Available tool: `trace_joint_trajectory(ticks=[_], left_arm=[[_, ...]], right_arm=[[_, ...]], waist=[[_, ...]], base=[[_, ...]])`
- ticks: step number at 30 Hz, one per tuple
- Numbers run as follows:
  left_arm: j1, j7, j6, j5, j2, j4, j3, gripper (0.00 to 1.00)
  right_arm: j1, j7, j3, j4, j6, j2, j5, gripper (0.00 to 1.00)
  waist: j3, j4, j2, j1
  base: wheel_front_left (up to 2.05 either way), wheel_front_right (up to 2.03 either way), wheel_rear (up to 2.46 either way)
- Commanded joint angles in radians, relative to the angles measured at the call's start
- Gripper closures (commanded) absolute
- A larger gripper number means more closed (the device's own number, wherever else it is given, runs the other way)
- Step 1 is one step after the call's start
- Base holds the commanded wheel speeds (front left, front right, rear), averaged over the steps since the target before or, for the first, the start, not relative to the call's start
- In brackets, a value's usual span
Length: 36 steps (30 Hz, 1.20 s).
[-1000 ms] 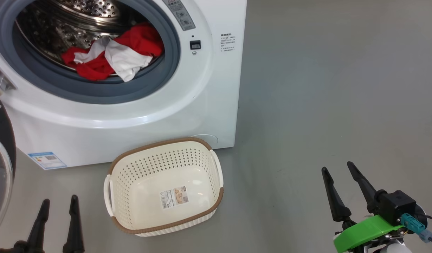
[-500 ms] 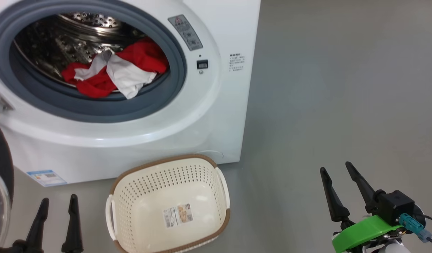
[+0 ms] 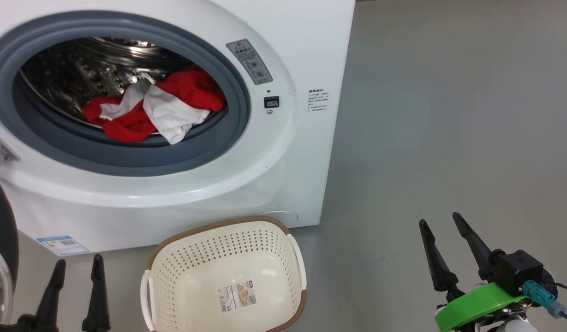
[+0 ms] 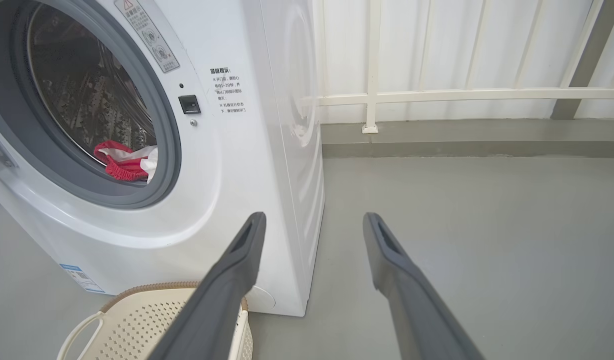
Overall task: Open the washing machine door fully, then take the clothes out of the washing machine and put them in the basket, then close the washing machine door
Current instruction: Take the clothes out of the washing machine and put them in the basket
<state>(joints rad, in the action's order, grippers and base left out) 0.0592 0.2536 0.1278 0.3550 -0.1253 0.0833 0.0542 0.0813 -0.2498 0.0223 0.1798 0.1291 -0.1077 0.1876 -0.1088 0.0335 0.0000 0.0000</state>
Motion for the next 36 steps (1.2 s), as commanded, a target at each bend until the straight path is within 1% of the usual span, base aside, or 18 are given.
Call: trace_joint_trajectory(ticks=[1, 7, 13, 17, 21, 23, 24, 30, 36], left_arm=[[-0.021, 0.008, 0.003, -0.003, -0.016, -0.016, 0.036, 0.00], [-0.044, 0.008, 0.003, 0.008, -0.012, 0.014, 0.028, 0.00], [-0.154, 0.008, 0.003, 0.011, -0.023, 0.088, -0.017, 0.00], [-0.280, 0.008, 0.003, 0.012, -0.054, 0.192, -0.072, 0.00], [-0.452, 0.001, 0.003, 0.018, -0.077, 0.324, -0.134, 0.00], [-0.537, -0.020, 0.003, 0.030, -0.084, 0.382, -0.159, 0.00], [-0.537, -0.020, 0.003, 0.030, -0.084, 0.382, -0.159, 0.00], [-0.765, -0.103, 0.003, 0.047, -0.104, 0.547, -0.187, 0.00], [-0.934, -0.161, 0.003, 0.052, -0.118, 0.685, -0.226, 0.00]], right_arm=[[0.004, -0.012, 0.027, -0.022, 0.002, -0.003, 0.002, 0.00], [0.014, -0.012, 0.032, -0.024, 0.002, 0.000, 0.002, 0.00], [0.035, -0.012, 0.030, -0.029, 0.002, 0.010, -0.003, 0.00], [0.057, -0.012, 0.033, -0.034, 0.002, 0.023, -0.009, 0.00], [0.089, -0.012, 0.041, -0.037, 0.002, 0.036, -0.016, 0.00], [0.106, -0.012, 0.043, -0.039, 0.002, 0.042, -0.018, 0.00], [0.106, -0.012, 0.043, -0.039, 0.002, 0.042, -0.018, 0.00], [0.154, -0.012, 0.055, -0.043, 0.002, 0.053, -0.020, 0.00], [0.188, -0.012, 0.069, -0.045, 0.002, 0.057, -0.008, 0.00]], waist=[[-0.002, -0.001, 0.0000, 0.0000], [-0.024, 0.002, 0.0000, 0.0000], [-0.071, 0.008, 0.0000, 0.0000], [-0.119, 0.014, 0.0000, 0.0000], [-0.173, 0.021, 0.0000, 0.0000], [-0.199, 0.026, 0.0000, 0.0000], [-0.199, 0.026, 0.0000, 0.0000], [-0.267, 0.045, 0.0000, 0.0000], [-0.316, 0.066, 0.0000, 0.0000]], base=[[0.00, 0.00, 0.00], [0.00, 0.00, 0.00], [0.00, 0.00, 0.00], [0.00, 0.00, 0.00], [0.00, 0.00, 0.00], [0.00, 0.00, 0.00], [0.00, 0.00, 0.00], [0.00, 0.00, 0.00], [0.00, 0.00, 0.00]])
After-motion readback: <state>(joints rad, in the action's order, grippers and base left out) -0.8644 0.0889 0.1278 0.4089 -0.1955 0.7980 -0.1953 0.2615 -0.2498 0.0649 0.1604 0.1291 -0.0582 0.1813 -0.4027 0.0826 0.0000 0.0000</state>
